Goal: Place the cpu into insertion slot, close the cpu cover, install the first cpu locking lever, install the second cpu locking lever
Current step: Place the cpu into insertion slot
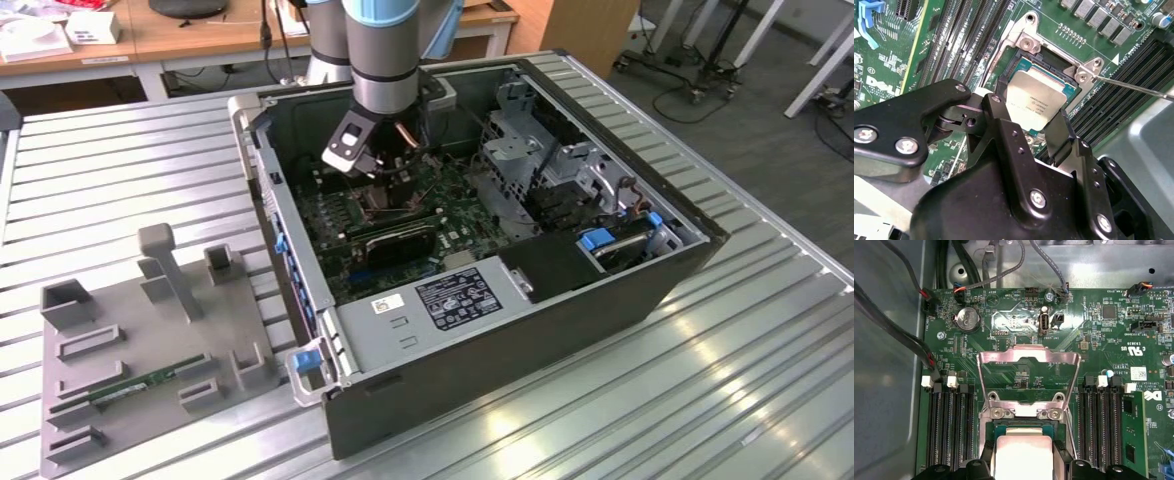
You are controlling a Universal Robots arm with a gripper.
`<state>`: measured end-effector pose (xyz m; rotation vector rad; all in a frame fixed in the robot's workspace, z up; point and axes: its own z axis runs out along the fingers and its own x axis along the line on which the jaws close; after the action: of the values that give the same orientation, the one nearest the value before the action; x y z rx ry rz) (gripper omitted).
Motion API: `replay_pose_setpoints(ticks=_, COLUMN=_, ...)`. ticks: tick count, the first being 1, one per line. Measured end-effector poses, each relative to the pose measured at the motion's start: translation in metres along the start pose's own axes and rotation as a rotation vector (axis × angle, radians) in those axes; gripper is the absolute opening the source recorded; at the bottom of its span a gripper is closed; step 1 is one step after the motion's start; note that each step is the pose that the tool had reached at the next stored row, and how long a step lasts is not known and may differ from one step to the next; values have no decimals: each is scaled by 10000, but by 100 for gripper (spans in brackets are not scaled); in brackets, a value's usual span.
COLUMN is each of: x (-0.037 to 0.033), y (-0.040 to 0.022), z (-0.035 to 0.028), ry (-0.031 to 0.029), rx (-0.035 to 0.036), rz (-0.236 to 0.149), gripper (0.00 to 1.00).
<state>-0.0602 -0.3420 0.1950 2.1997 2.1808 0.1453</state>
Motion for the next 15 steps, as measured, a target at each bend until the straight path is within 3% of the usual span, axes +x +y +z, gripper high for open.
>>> replay_pose_setpoints(ticks=15, x=-2, y=-8, z=31, ry=-2, rx=3, rz=-1, gripper=54)
